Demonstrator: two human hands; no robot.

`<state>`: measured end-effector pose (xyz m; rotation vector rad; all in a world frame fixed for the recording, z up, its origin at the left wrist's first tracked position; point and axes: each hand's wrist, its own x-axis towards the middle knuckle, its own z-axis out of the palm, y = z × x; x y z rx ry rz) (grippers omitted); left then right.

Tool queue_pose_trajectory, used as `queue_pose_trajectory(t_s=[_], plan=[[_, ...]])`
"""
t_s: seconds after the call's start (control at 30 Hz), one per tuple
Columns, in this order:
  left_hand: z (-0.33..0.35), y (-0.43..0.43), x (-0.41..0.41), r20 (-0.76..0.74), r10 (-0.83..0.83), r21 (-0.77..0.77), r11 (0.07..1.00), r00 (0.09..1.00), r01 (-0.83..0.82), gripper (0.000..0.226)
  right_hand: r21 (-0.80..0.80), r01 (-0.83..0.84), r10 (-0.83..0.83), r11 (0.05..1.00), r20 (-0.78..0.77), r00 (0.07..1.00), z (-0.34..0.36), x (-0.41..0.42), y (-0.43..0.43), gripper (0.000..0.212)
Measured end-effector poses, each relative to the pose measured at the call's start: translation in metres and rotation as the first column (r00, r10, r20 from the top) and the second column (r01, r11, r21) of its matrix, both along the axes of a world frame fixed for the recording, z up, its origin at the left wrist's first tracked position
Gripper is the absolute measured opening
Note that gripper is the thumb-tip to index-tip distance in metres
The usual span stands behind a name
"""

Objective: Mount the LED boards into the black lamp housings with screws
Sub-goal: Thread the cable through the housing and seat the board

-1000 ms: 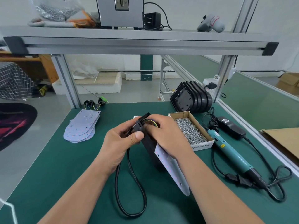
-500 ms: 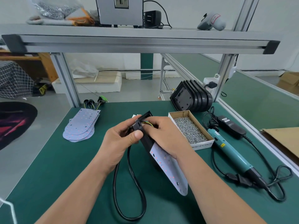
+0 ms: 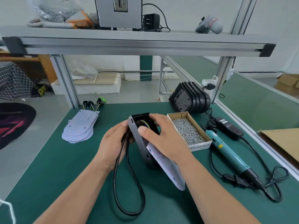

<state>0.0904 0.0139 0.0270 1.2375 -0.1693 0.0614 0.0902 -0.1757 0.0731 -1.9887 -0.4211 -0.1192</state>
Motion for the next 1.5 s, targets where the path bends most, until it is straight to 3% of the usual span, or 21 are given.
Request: queue_pose_trajectory(t_s=[0.07,0.1,0.2,0.23,0.3,0.4,0.43,0.53,0.57,0.67,0.73,0.8,0.9,1.03,1.13,1.2,1.27,1.33,1.37,1.43,1.5], plan=[[0.002,-0.002,0.000,0.029,-0.050,0.003,0.999,0.998,0.050,0.039,-0.112,-0.018,0.015,0.994,-0.029,0.999,-0.001,-0.002,0.004,0.082],[0.003,-0.003,0.000,0.028,-0.077,-0.012,0.997,0.997,0.077,0.041,-0.093,-0.068,0.062,0.993,-0.074,0.995,0.000,-0.002,0.005,0.086],[0.003,-0.004,0.000,0.029,-0.080,-0.028,0.996,0.996,0.081,0.041,0.010,-0.102,0.102,0.995,-0.106,0.989,0.000,0.000,0.007,0.057],[0.001,-0.004,0.001,0.028,-0.065,-0.031,0.997,0.998,0.066,0.040,0.016,-0.089,0.090,0.996,-0.108,0.990,0.001,0.000,0.007,0.056],[-0.001,-0.005,0.001,0.016,-0.035,-0.034,0.999,0.999,0.035,0.036,0.007,-0.057,0.058,0.998,-0.112,0.992,0.001,0.001,0.007,0.062],[-0.003,-0.008,0.004,-0.022,0.031,-0.035,0.999,0.999,-0.032,0.028,-0.016,-0.036,0.033,0.999,-0.124,0.992,0.001,0.002,0.008,0.092],[-0.004,-0.009,0.006,-0.031,0.070,-0.015,0.997,0.997,-0.070,0.024,-0.022,-0.034,0.031,0.999,-0.114,0.993,0.002,0.001,0.008,0.089],[-0.006,-0.004,0.014,-0.038,0.204,0.019,0.979,0.978,-0.204,0.021,0.041,0.011,-0.008,0.999,-0.060,0.998,0.005,0.002,0.001,0.039],[-0.005,-0.001,0.016,-0.051,0.235,0.004,0.972,0.971,-0.235,0.020,0.065,0.003,0.000,0.998,-0.056,0.998,0.007,0.001,-0.003,0.032],[-0.007,0.003,0.018,-0.104,0.277,-0.032,0.959,0.955,-0.282,0.019,0.061,-0.005,0.010,0.998,-0.073,0.997,0.009,-0.003,-0.007,0.042],[-0.012,-0.001,0.019,-0.104,0.305,0.090,0.951,0.947,-0.296,0.020,0.055,0.021,-0.016,0.998,-0.092,0.996,0.004,0.000,-0.009,0.044],[-0.019,-0.009,0.018,-0.049,0.374,0.340,0.878,0.926,-0.337,0.022,0.038,0.042,-0.038,0.998,-0.097,0.995,0.001,0.005,-0.013,0.056],[-0.020,-0.018,0.014,0.044,0.434,0.542,0.746,0.900,-0.387,0.026,-0.017,0.070,-0.072,0.997,-0.157,0.985,0.000,0.007,-0.019,0.102],[-0.017,-0.020,0.010,0.110,0.374,0.657,0.668,0.921,-0.350,0.029,-0.054,0.069,-0.078,0.996,-0.174,0.982,-0.004,0.006,-0.022,0.104],[-0.013,-0.021,0.001,0.198,0.373,0.794,0.481,0.907,-0.371,0.046,-0.075,0.103,-0.113,0.992,-0.155,0.981,-0.006,0.011,-0.022,0.106],[-0.008,-0.023,-0.008,0.357,0.388,0.759,0.409,0.850,-0.506,0.047,-0.094,0.124,-0.136,0.988,-0.144,0.980,-0.009,0.014,-0.022,0.106],[-0.003,-0.025,-0.018,0.409,0.354,0.619,0.569,0.841,-0.541,0.041,-0.091,0.153,-0.165,0.984,-0.144,0.976,-0.012,0.015,-0.022,0.105],[-0.002,-0.030,-0.027,0.314,0.215,0.488,0.799,0.925,-0.351,0.039,-0.108,0.181,-0.194,0.978,-0.130,0.972,-0.014,0.017,-0.022,0.109],[-0.003,-0.033,-0.031,0.265,0.102,0.452,0.865,0.959,-0.216,0.040,-0.123,0.190,-0.204,0.974,-0.118,0.972,-0.014,0.018,-0.023,0.112],[-0.005,-0.041,-0.034,0.191,-0.054,0.456,0.889,0.980,-0.040,0.054,-0.164,0.181,-0.199,0.970,-0.101,0.975,-0.014,0.018,-0.024,0.119],[-0.008,-0.044,-0.032,0.142,-0.085,0.436,0.900,0.986,0.015,0.059,-0.214,0.146,-0.170,0.966,-0.099,0.980,-0.014,0.018,-0.029,0.115]])
